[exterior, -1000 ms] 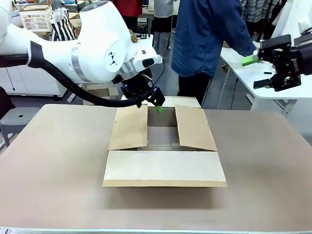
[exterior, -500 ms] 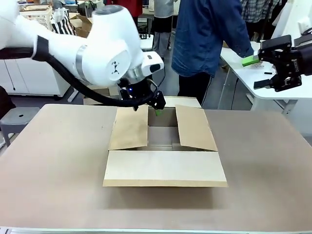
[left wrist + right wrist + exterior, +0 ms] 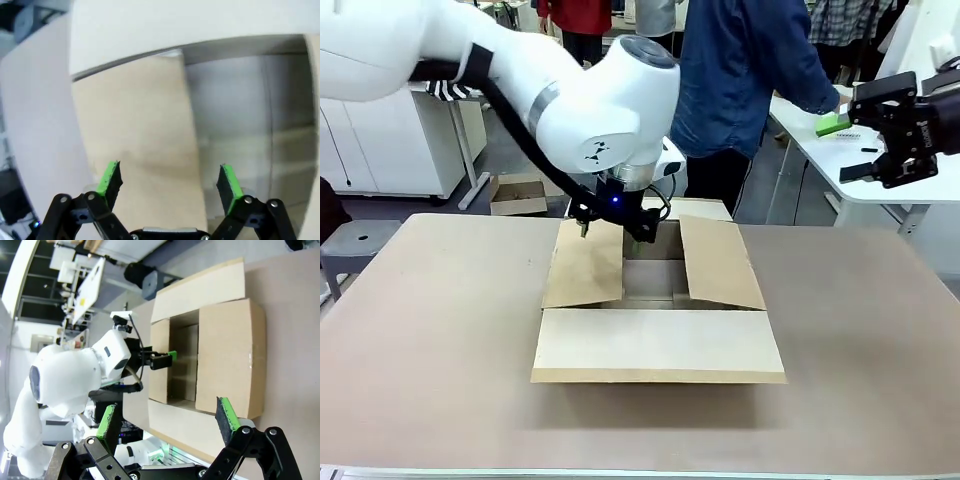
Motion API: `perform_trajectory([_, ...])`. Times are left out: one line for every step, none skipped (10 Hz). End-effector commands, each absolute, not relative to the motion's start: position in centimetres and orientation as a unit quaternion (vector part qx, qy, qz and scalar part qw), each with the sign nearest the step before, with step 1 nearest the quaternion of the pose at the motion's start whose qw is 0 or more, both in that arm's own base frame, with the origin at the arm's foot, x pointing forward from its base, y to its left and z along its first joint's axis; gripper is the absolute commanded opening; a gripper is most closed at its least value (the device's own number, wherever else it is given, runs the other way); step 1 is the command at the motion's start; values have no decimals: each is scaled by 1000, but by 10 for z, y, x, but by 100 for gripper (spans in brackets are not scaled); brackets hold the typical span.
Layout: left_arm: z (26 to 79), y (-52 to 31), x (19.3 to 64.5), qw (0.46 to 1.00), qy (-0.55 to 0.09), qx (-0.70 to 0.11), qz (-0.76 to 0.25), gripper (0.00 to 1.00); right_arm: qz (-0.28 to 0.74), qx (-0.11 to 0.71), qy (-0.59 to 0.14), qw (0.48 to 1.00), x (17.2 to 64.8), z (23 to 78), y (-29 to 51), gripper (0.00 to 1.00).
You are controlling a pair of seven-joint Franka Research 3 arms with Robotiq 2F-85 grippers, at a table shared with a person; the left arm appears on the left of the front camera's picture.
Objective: Pack the gift set into the box.
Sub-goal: Place both hands on the side flaps of the Package Box and spread them outward.
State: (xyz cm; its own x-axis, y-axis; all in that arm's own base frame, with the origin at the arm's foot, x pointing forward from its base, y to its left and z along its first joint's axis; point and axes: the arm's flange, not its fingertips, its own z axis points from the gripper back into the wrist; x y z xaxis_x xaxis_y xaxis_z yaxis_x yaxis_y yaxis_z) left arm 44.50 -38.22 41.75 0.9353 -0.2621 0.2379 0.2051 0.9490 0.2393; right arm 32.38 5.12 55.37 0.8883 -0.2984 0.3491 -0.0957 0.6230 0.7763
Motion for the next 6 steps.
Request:
perform_trajectory([411,-393,453,976,-118,165,-77,100,-46,438,-237,866,327,554,52,100])
perform_trajectory([407,-396,457,975,-112,180,-70,100,-46,438,-237,866,327,554,52,100])
perform_trajectory([404,-397,461,973,-109,197,-61,100,-46,438,-237,866,327,554,52,100])
perform_trajectory([401,-398,463,973,-103,198,-64,100,-46,438,-237,866,327,554,52,100])
perform_trajectory([400,-398,464,973,-101,196,-63,100,-46,438,-237,866,327,554,52,100])
perform_trajectory([398,-398,464,974,-99,194,-65,100,-46,438,-237,866,327,554,52,100])
